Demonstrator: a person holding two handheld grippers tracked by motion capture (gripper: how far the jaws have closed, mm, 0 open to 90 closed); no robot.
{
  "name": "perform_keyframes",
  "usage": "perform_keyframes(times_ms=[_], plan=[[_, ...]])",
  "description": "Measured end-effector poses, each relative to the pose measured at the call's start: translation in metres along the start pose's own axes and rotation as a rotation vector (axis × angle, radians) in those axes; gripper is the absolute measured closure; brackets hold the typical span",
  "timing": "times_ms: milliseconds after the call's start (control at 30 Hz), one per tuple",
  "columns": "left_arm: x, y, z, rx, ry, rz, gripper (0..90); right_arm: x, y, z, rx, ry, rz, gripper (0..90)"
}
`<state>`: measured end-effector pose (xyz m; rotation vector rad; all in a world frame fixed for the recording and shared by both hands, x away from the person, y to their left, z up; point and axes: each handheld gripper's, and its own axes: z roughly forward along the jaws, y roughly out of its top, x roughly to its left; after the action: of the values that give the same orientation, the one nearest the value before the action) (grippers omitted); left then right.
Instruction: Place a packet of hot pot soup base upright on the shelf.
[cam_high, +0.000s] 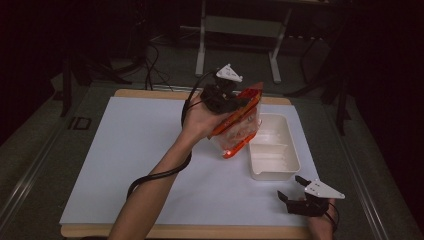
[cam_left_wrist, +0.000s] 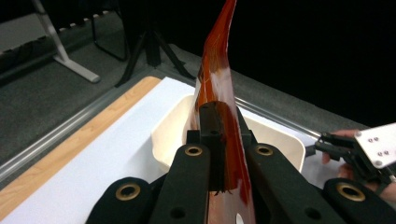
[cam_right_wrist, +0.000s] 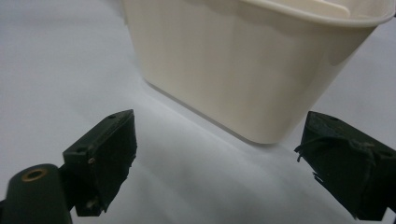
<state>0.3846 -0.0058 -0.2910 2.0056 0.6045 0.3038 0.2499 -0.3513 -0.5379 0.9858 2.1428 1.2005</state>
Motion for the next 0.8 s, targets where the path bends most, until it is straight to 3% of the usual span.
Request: perform_keyframes(times_ms=[400,800], plan=[[0.005,0.008,0.010,-0.045,0.004,0.016,90.0,0.000,0.000,0.000,-0.003,0.001,-0.002,10.7],[0.003,0.028,0.020,-0.065,0.017,0.027,90.0,-0.001,0.000,0.000,-0.001,0.003,0.002,10.7]])
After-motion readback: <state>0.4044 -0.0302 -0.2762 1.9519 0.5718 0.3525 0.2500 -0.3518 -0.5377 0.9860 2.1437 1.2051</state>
